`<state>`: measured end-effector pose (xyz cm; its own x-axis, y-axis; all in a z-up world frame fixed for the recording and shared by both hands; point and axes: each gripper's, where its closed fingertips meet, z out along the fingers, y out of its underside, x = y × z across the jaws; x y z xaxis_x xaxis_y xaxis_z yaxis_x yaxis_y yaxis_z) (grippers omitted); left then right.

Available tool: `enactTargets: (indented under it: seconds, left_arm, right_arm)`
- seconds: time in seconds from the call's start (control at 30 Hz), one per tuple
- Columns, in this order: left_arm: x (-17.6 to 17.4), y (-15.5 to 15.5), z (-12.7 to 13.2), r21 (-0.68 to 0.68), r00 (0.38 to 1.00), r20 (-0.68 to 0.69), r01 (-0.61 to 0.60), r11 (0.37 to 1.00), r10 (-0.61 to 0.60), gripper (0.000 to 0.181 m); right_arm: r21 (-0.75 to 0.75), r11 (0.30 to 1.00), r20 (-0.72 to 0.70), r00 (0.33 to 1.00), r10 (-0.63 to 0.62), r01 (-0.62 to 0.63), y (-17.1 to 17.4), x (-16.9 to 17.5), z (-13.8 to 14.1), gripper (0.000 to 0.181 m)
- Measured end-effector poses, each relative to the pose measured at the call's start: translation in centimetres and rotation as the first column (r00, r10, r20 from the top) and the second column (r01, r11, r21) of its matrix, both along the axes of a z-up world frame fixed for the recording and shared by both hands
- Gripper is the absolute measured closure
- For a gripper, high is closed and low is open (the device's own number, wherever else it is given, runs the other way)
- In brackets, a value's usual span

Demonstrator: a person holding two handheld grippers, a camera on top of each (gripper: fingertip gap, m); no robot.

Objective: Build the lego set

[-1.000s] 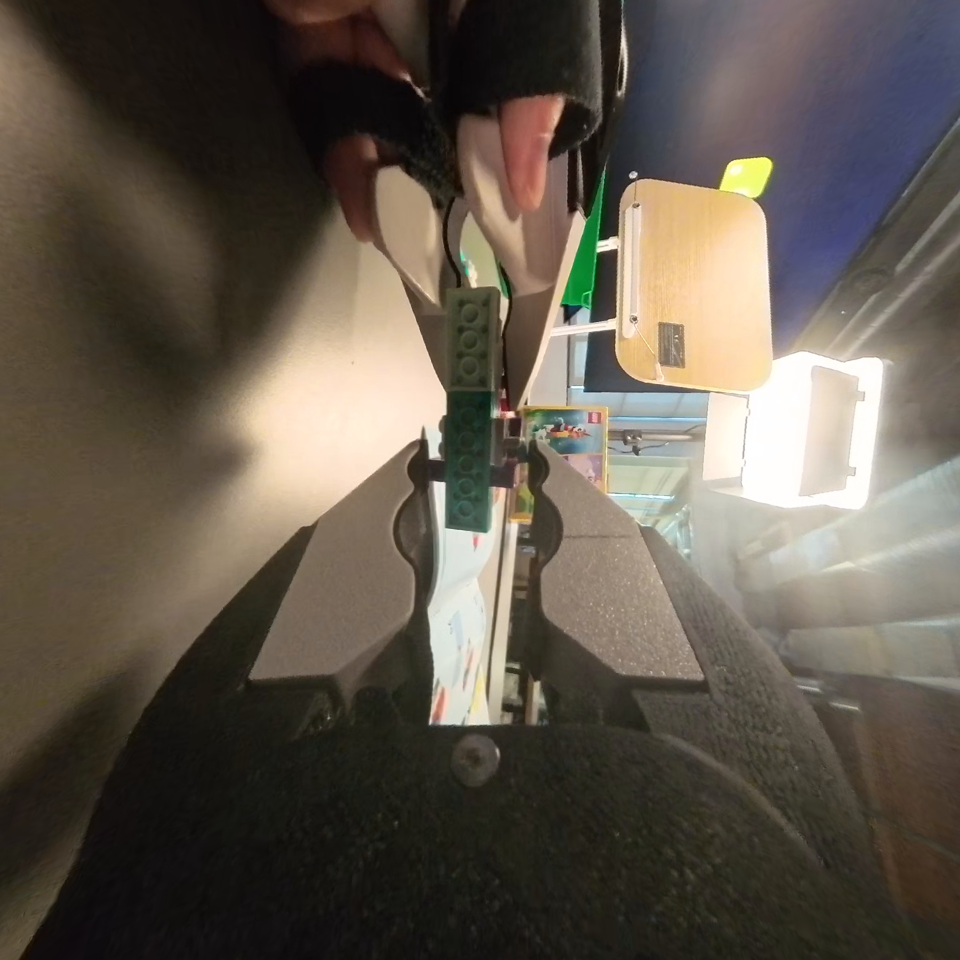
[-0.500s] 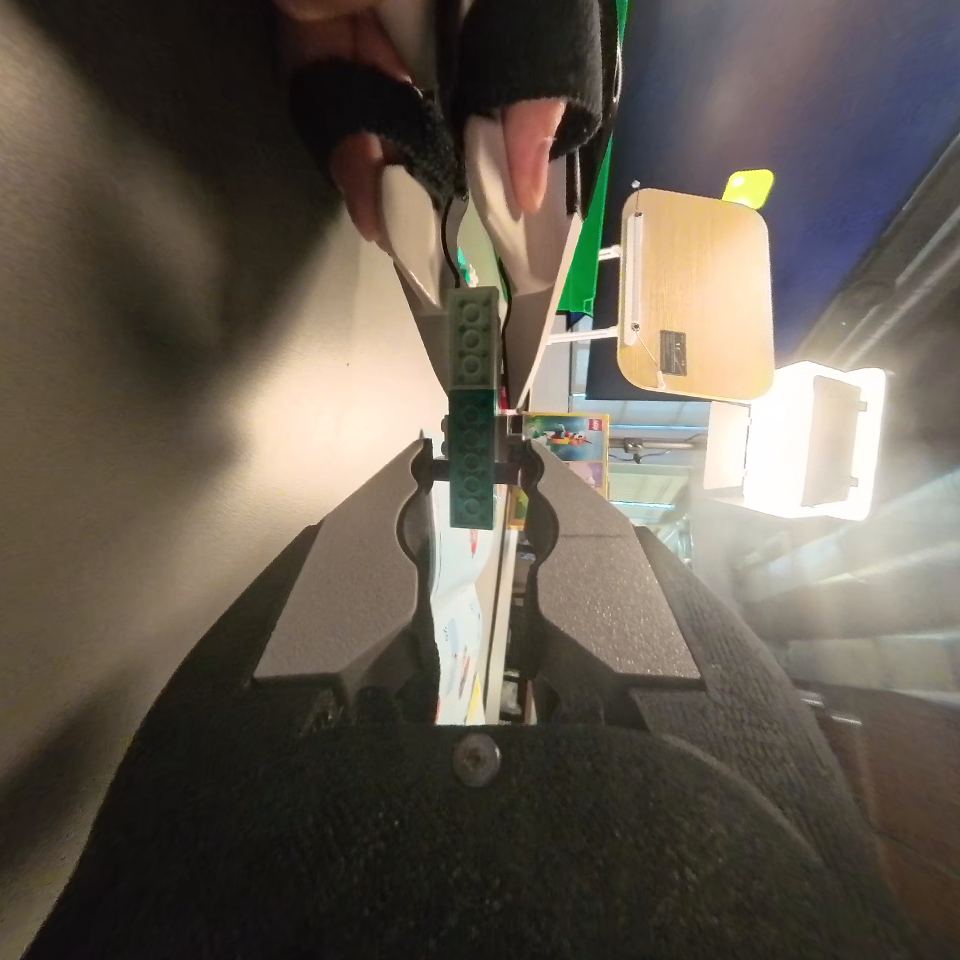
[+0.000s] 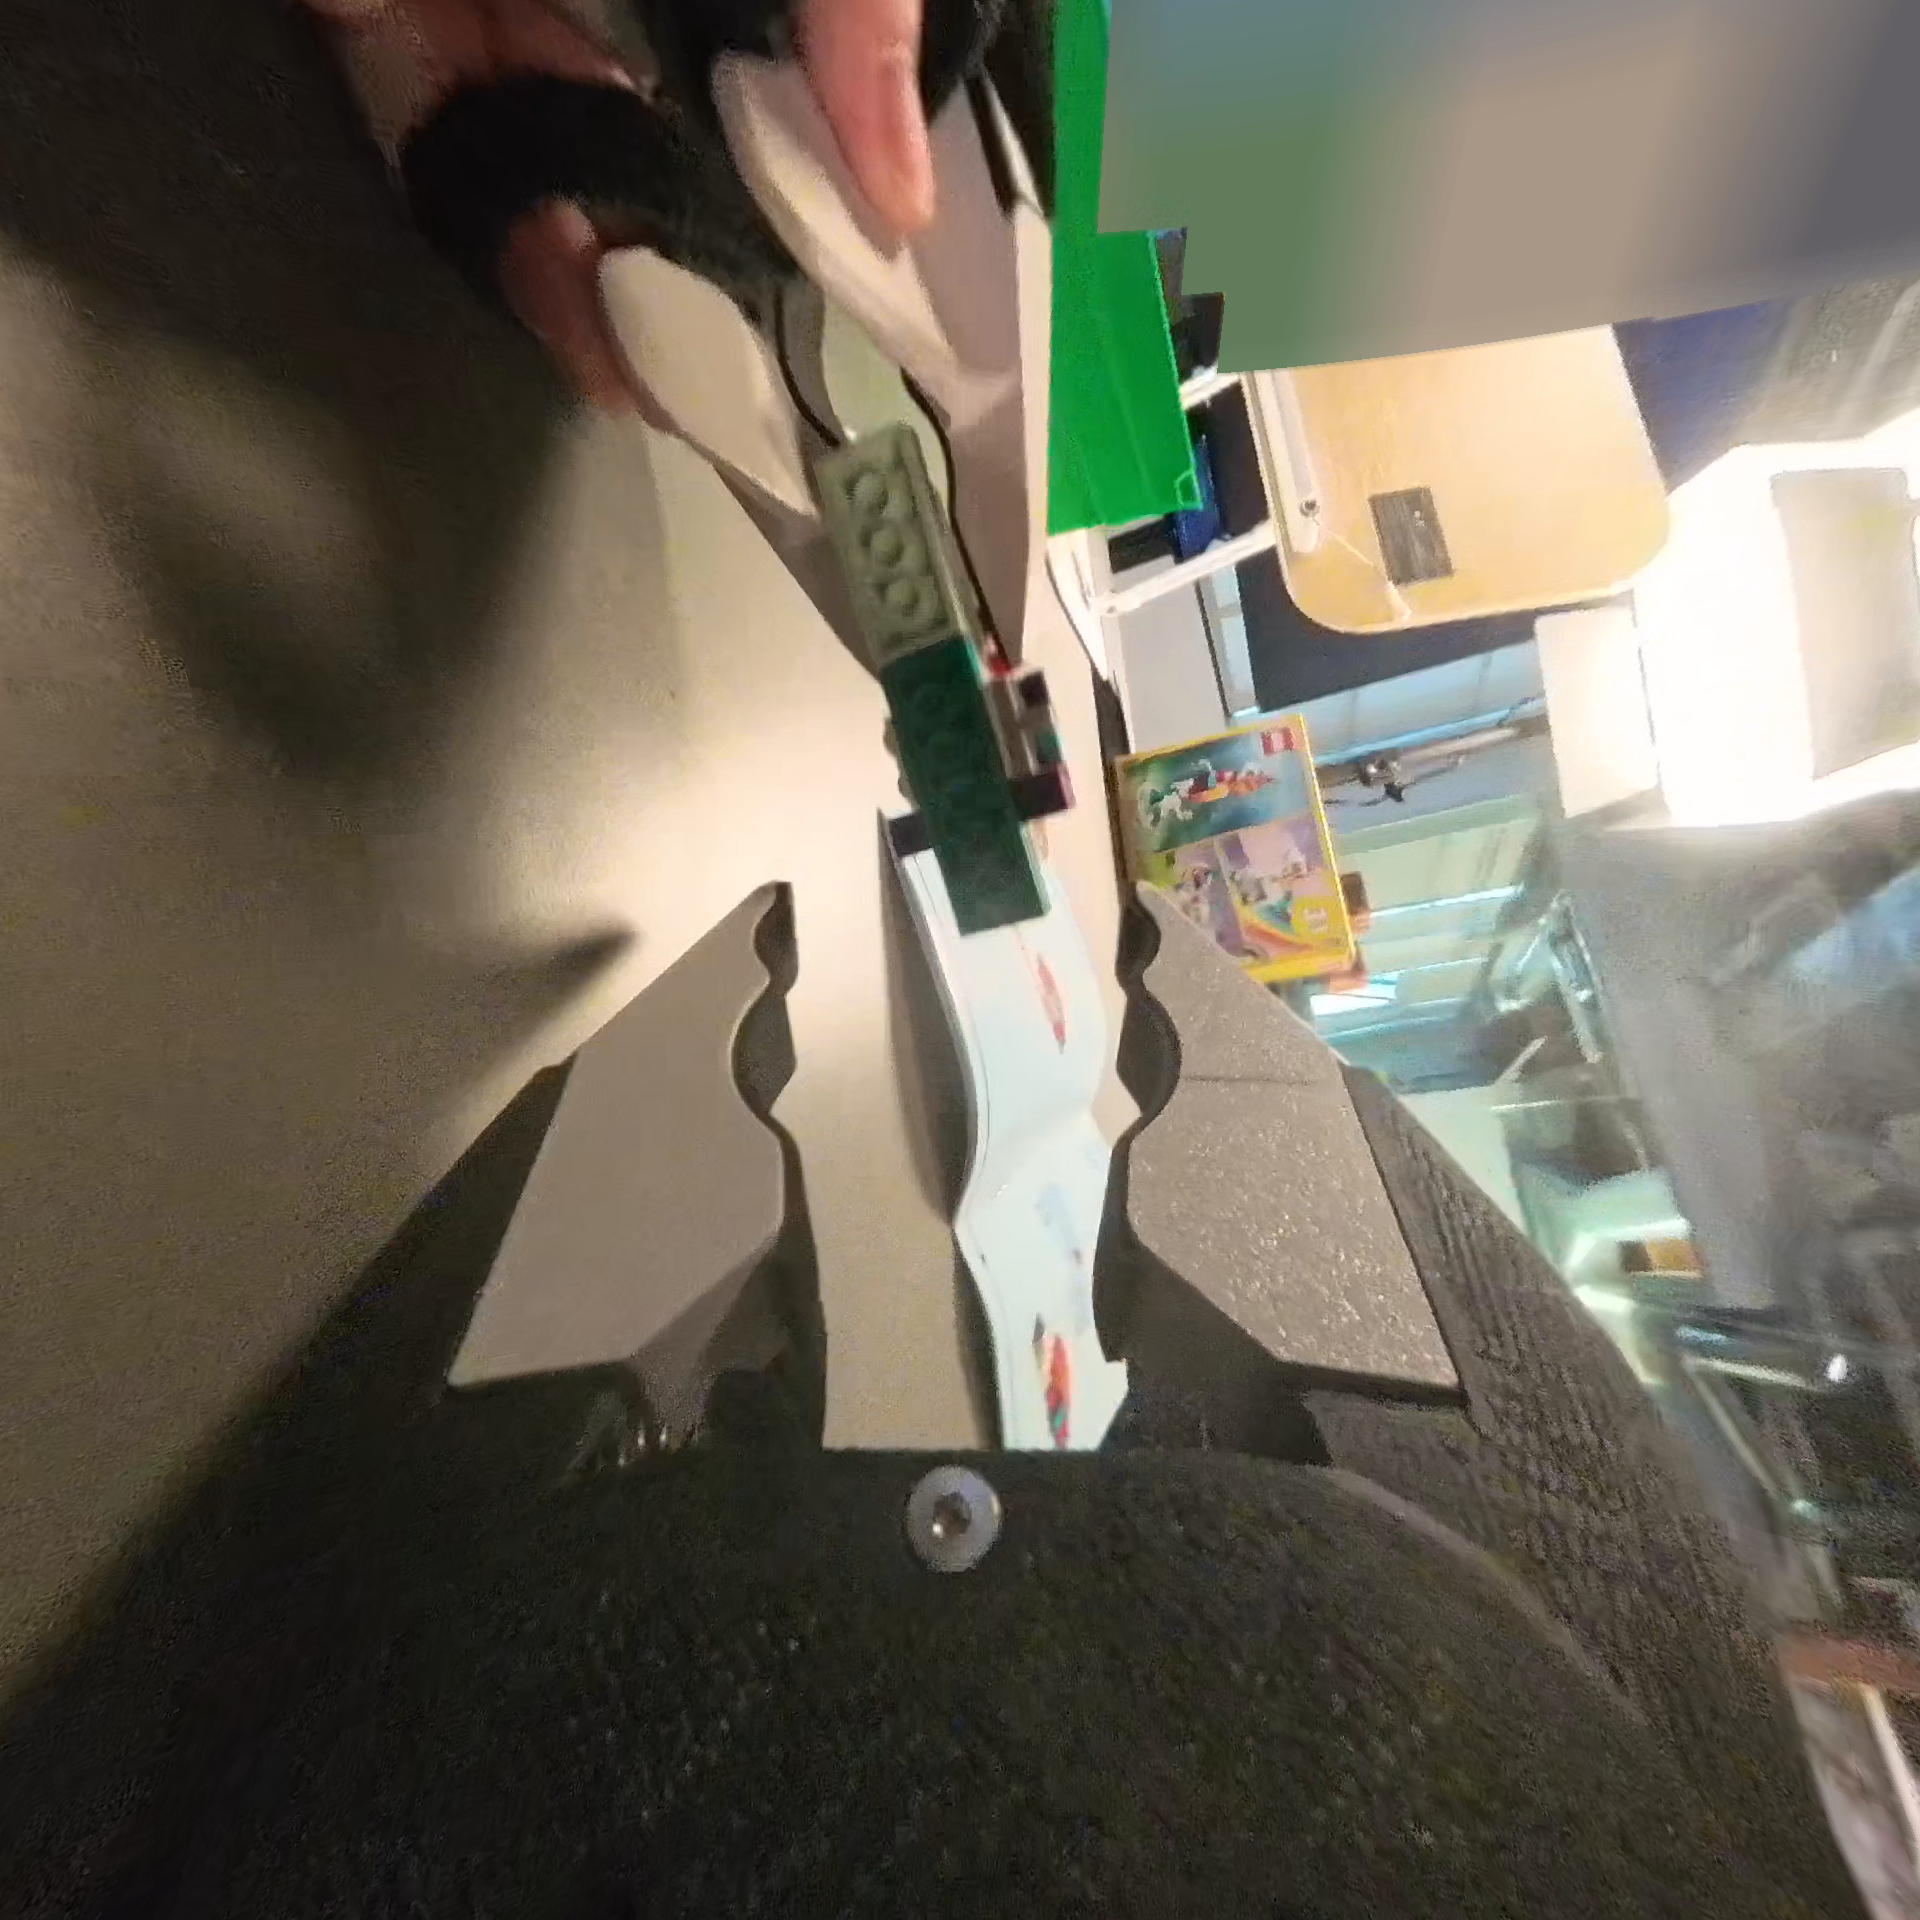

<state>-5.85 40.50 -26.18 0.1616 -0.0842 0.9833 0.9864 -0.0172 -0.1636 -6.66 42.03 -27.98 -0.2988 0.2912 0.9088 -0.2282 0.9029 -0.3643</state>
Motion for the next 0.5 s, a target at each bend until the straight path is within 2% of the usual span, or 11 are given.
enactTargets:
  seconds: [0.07, 0.13, 0.17, 0.2, 0.27, 0.33, 0.37, 0.4, 0.5]
  left_arm:
    - [-0.1, 0.0, 0.4, 0.002, 0.998, -0.069, 0.004, 1.0, -0.004, 0.165]
    - [-0.4, -0.1, 1.3, -0.015, 0.963, -0.269, 0.005, 1.0, -0.008, 0.164]
    - [-0.7, -0.1, 1.7, -0.039, 0.911, -0.412, -0.012, 0.999, -0.005, 0.164]
    - [-1.1, -0.2, 2.2, -0.066, 0.825, -0.565, -0.039, 0.997, -0.006, 0.164]
    - [-1.9, -0.1, 2.7, -0.124, 0.572, -0.82, -0.122, 0.985, -0.032, 0.164]
    - [-2.7, 0.1, 2.7, -0.158, 0.334, -0.939, -0.211, 0.965, -0.081, 0.165]
    - [-3.0, 0.3, 2.5, -0.173, 0.256, -0.96, -0.238, 0.956, -0.11, 0.165]
    - [-3.1, 0.6, 2.2, -0.19, 0.215, -0.967, -0.251, 0.949, -0.137, 0.165]
    - [-3.0, 1.3, 0.3, -0.265, 0.189, -0.956, -0.245, 0.932, -0.222, 0.165]
  right_arm:
    - [-0.091, 0.995, -0.013, 0.999, -0.033, 0.031, 1.4, 0.2, 0.6, 0.118]
    - [-0.246, 0.965, -0.035, 0.995, -0.098, 0.087, 3.4, 0.0, 1.8, 0.118]
    - [-0.332, 0.935, -0.038, 0.989, -0.141, 0.121, 4.7, -0.1, 2.3, 0.118]
    - [-0.393, 0.908, -0.051, 0.983, -0.177, 0.144, 5.9, -0.3, 3.0, 0.119]
    - [-0.484, 0.862, -0.091, 0.971, -0.222, 0.152, 7.5, -0.4, 5.1, 0.121]
    - [-0.561, 0.817, -0.112, 0.966, -0.235, 0.133, 8.4, -0.6, 6.2, 0.123]
    - [-0.575, 0.808, -0.118, 0.964, -0.238, 0.129, 8.6, -0.7, 6.4, 0.125]
    - [-0.579, 0.805, -0.118, 0.964, -0.24, 0.13, 8.8, -0.9, 6.4, 0.126]
    - [-0.606, 0.788, -0.133, 0.963, -0.236, 0.11, 9.0, -1.7, 6.9, 0.129]
